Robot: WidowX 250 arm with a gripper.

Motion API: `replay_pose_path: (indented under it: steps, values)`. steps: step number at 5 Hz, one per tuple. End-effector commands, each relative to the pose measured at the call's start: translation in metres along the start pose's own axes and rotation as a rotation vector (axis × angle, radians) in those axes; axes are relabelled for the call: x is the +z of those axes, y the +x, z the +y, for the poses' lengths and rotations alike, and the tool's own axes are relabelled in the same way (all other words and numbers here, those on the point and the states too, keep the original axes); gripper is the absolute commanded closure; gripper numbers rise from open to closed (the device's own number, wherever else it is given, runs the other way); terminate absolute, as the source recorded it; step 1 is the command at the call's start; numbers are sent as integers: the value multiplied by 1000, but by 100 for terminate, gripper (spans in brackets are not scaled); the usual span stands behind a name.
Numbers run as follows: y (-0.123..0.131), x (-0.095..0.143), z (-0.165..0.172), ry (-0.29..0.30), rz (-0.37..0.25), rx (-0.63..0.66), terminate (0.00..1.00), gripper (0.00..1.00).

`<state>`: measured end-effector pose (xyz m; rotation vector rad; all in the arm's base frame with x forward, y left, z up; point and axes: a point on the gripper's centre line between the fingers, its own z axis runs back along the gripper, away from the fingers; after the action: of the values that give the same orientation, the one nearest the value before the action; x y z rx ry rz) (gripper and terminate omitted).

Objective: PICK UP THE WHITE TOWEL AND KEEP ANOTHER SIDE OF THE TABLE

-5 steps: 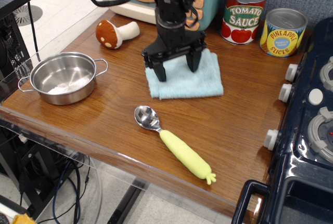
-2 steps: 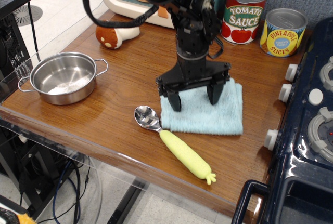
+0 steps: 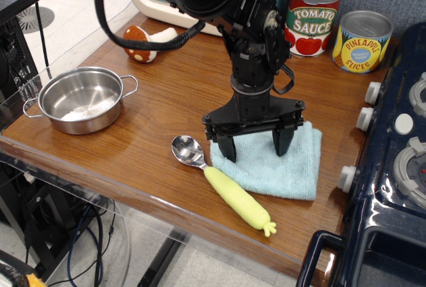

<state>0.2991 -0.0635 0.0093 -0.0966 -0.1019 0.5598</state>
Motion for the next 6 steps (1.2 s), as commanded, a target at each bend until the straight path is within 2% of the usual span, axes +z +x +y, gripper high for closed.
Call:
replay_pose_path:
  steps: [1,4,5,6]
  values:
    - [9,14,-1,-28,-13,17,0,0]
    - [21,53,-7,-112,-61,40,0,0]
    - [22,69,-6,-151,-90,25,0,0]
    - [23,82,-3,-163,-126,-4,0,0]
